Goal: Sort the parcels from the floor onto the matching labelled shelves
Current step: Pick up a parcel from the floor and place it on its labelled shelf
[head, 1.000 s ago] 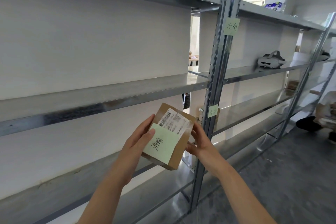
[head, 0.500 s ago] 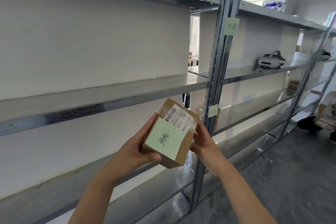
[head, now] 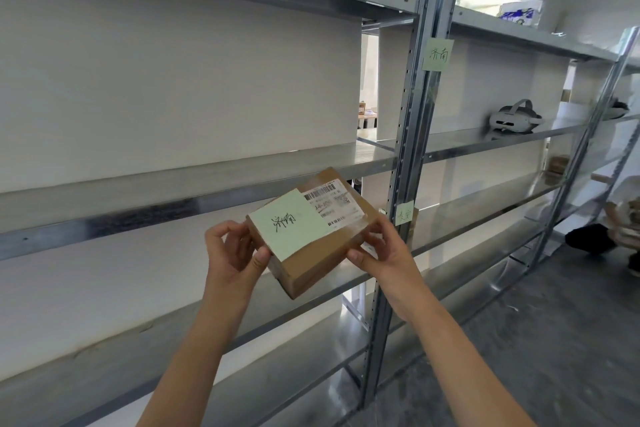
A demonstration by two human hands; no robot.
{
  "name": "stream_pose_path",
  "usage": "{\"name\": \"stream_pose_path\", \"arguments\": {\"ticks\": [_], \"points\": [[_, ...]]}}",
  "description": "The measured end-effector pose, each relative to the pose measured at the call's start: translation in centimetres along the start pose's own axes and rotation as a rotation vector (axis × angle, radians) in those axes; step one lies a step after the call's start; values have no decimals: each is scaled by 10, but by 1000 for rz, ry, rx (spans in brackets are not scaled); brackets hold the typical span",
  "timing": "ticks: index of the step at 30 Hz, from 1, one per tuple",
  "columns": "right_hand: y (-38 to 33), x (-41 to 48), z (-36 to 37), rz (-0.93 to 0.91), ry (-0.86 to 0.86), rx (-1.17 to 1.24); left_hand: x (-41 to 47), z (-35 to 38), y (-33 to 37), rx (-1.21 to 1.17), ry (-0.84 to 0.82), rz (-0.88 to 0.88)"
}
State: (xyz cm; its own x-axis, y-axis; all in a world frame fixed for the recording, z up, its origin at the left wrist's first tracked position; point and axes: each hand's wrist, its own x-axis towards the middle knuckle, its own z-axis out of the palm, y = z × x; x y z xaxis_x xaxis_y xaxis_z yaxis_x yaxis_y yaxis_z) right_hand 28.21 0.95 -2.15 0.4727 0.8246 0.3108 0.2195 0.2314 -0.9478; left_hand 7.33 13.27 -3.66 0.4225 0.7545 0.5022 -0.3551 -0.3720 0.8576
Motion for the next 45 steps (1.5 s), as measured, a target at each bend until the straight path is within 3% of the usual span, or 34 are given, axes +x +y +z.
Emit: {"name": "stream_pose_path", "arguments": {"ticks": [5, 9, 15, 21, 35, 45], "points": [[-12, -9, 12, 9, -66, -54, 2, 0, 7, -6, 123, 82], [-14, -8, 18, 65, 9, 59, 2, 4, 15, 33, 217, 34], [-17, -9, 31, -42, 119, -2, -8, 9, 25, 114, 235, 3], [-21, -12, 48, -15, 66, 99, -26, 3, 31, 82, 271, -53], [-28, -40, 161, 110, -335, 272, -119, -78, 85, 181, 619, -138], [-35, -108, 240, 163, -711, 322, -226, -94, 149, 402, 1077, -114]]}}
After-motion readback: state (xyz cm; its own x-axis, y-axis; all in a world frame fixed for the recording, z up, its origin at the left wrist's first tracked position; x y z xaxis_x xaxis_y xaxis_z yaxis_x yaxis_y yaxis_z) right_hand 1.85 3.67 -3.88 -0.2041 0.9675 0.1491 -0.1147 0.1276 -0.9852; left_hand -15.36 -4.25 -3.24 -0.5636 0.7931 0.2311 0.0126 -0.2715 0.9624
